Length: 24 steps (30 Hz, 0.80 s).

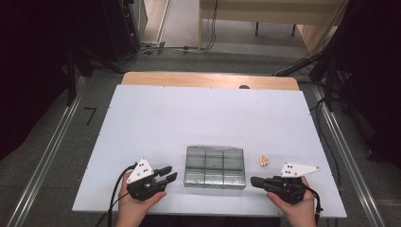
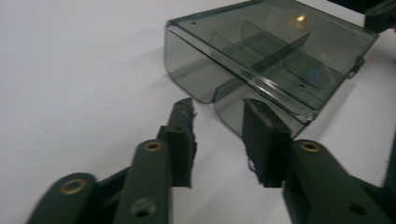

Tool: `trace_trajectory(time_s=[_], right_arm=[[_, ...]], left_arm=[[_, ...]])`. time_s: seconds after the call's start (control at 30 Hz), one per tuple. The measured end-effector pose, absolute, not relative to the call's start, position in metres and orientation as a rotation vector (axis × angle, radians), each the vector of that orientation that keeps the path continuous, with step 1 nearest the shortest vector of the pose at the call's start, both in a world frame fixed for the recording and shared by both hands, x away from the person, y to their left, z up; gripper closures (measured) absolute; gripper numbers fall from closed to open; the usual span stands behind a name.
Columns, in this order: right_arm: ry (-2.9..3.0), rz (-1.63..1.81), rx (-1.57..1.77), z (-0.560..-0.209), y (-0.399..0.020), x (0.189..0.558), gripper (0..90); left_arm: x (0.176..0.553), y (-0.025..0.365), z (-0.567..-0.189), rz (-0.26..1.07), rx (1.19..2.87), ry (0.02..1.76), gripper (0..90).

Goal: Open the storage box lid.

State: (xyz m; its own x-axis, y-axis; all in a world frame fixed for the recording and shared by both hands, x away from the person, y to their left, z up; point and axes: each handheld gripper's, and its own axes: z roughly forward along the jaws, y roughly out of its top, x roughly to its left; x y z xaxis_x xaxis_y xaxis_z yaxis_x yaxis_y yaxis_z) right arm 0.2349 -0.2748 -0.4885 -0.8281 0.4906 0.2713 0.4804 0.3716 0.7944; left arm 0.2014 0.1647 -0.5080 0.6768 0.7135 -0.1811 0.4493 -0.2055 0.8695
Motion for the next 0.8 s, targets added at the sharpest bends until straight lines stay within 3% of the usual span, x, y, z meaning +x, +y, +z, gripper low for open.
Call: trace_trajectory(time_s=[0.03,0.1,0.23,0.8], right_arm=[[2.593,1.496,0.918,-0.488,-0.275,0.235,86.9],[2.598,1.476,0.924,-0.491,-0.276,0.236,88.1],[2.618,1.444,0.912,-0.495,-0.275,0.238,88.2],[2.647,1.412,0.845,-0.497,-0.266,0.235,88.3]], left_arm=[[0.202,0.163,-0.508,0.307,1.858,0.913,67.5],[0.202,0.157,-0.509,0.288,1.882,0.896,78.4],[0.201,0.148,-0.510,0.265,1.922,0.863,88.8],[0.202,0.145,-0.511,0.195,1.932,0.839,89.2]])
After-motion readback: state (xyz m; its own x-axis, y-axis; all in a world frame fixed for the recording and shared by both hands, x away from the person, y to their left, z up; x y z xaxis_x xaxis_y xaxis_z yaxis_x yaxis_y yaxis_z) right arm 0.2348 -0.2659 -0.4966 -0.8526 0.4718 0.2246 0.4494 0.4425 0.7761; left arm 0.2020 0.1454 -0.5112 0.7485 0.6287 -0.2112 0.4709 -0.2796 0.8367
